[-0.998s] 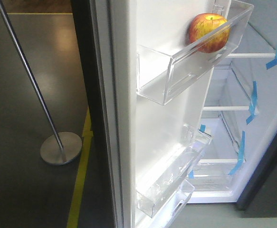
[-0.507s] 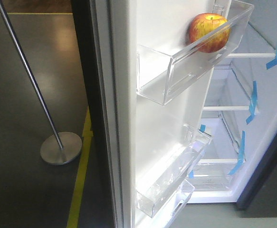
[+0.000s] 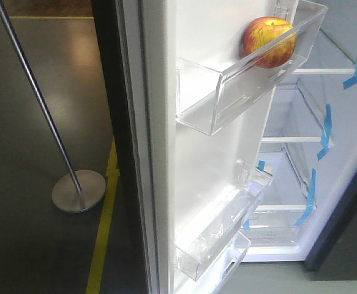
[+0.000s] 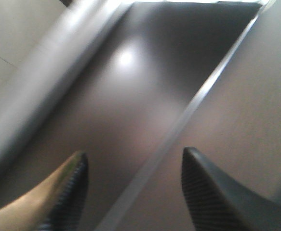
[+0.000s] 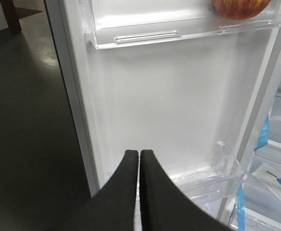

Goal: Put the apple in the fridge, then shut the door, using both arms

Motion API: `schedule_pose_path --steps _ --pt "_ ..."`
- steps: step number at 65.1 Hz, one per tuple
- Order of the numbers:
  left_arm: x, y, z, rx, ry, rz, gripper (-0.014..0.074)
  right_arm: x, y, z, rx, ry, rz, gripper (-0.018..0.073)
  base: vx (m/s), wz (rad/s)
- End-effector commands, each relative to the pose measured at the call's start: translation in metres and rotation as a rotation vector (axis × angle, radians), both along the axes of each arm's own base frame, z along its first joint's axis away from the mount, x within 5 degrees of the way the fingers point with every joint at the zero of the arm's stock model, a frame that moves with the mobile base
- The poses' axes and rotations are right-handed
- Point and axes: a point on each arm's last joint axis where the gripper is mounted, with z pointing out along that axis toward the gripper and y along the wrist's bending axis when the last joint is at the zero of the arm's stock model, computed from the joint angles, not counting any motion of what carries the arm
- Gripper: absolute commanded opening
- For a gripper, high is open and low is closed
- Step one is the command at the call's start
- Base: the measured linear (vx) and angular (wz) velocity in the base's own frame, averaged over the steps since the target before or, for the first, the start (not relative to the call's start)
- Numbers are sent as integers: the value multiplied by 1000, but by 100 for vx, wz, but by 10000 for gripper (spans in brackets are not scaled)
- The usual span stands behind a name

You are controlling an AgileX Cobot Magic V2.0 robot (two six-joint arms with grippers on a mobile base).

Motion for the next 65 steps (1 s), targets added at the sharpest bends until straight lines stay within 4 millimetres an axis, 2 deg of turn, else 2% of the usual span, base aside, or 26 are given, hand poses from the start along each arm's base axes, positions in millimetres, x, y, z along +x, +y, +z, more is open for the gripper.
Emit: schedule_pose_path --steps 1,16,24,32,46,65 --pt "8 -4 23 -84 -68 -90 433 2 1 12 72 -51 -15 -3 0 0" --pt "51 -11 22 -102 -62 -116 433 1 2 14 108 -53 -5 -3 0 0" --pt "65 -27 19 -121 -47 -168 433 1 2 14 108 -53 -5 -3 0 0" --pt "71 -45 14 -104 -38 -228 433 1 2 14 108 -53 -5 -3 0 0" --pt "59 -75 13 -23 -84 -354 433 1 2 14 107 -54 -6 -3 0 0" --pt "24 -131 16 9 -176 -620 433 1 2 14 107 -55 -6 -3 0 0"
